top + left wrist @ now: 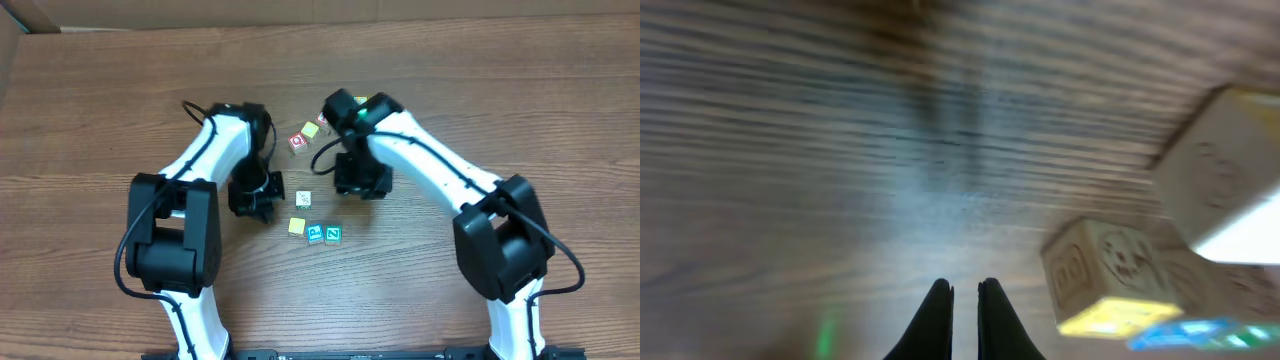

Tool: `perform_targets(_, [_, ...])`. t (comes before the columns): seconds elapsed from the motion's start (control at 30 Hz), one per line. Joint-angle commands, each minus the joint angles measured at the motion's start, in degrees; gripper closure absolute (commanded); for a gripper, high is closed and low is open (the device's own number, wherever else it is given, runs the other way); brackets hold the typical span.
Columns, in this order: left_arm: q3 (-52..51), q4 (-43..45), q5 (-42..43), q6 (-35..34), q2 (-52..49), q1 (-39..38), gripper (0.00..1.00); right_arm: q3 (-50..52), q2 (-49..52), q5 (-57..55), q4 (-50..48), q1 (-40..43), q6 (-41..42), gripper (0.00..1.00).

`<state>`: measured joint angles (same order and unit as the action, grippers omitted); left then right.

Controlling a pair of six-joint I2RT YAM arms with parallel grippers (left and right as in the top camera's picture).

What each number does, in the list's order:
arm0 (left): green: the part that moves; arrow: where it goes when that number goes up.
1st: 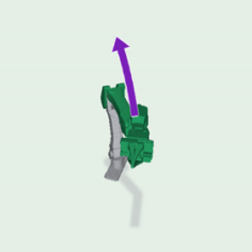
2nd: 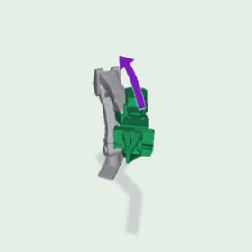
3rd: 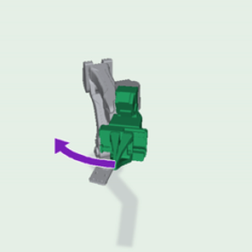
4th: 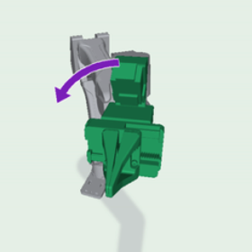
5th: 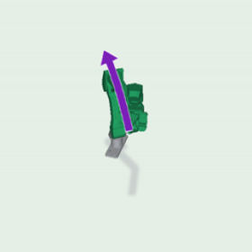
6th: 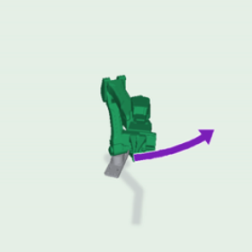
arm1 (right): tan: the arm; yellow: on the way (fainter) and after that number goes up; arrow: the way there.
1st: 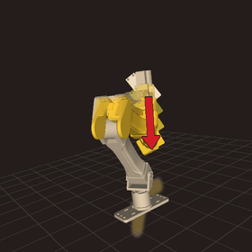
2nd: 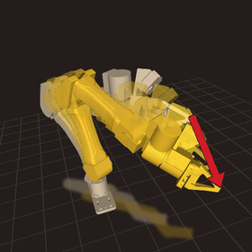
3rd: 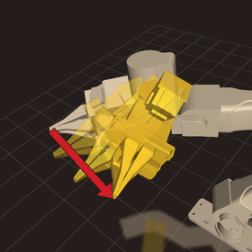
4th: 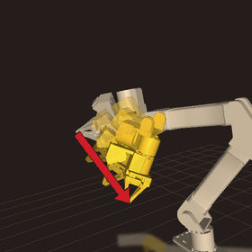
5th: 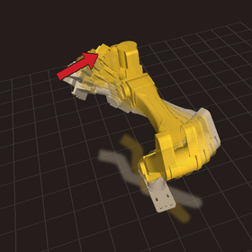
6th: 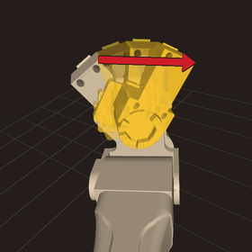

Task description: Flip 4 blocks

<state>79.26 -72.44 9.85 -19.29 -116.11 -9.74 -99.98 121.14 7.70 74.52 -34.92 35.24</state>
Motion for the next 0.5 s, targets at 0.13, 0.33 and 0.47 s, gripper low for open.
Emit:
perform_targets(0.13, [-6.2, 5.4, 0.2, -0.2, 0.3, -1.6, 0.96, -0.5, -0.7, 0.7, 1.7, 5.0, -2.8, 0.55])
perform_targets(0.33, [-6.1, 15.5, 1.0, -0.2, 0.3, -1.5, 0.96, 1.6, -0.7, 0.2, 0.4, 5.4, -3.8, 0.55])
perform_targets(0.47, [-6.1, 19.2, 5.4, -0.1, 0.3, -1.6, 0.96, 2.0, -0.7, -0.1, 0.3, 5.4, -3.8, 0.55])
